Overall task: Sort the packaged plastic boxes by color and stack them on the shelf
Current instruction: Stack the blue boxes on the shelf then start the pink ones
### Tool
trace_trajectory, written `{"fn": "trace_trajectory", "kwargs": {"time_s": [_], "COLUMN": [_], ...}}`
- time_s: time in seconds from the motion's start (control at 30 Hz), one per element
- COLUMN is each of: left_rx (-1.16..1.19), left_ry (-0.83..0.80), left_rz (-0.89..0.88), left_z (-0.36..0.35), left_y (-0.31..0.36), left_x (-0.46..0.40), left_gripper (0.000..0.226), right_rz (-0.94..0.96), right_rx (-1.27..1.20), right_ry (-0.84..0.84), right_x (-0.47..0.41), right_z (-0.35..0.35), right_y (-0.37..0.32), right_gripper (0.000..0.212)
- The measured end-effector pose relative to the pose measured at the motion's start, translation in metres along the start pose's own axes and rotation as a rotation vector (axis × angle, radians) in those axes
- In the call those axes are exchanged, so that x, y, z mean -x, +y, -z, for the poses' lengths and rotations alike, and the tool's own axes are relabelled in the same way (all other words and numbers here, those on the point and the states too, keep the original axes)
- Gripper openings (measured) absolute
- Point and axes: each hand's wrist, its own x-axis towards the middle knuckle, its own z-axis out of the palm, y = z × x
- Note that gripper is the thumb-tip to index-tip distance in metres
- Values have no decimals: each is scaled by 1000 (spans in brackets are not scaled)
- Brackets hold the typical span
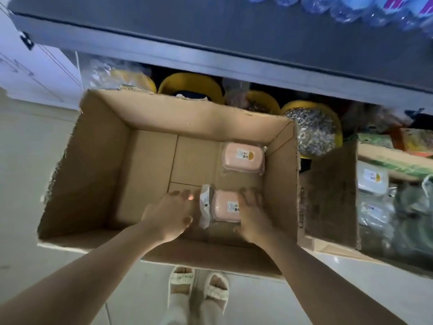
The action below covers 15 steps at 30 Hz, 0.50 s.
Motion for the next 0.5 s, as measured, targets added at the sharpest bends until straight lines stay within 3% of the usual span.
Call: {"fn": "trace_trajectory", "kwargs": {"time_s": [0.1,0.27,0.37,0.5], "left_rx": [26,58,94,280], "left_ry": [17,30,53,24], "left_rz": [-1,-45,-63,-38], "left_z": [-18,-32,-26,-2], "left_y": [-12,-16,-8,5], "left_x": [-25,-51,-60,-68], "left_gripper": [50,48,52,61], "right_rz": [-115,-157,-28,304], "right_rx": [12,-74,-138,-144], "right_ry": [-33,33,142,359], "right_x": [-34,-59,-55,-43], "right_z": [-24,-42,-32,-3], "right_y": [2,8,9,1], "right_gripper": [101,78,77,84]}}
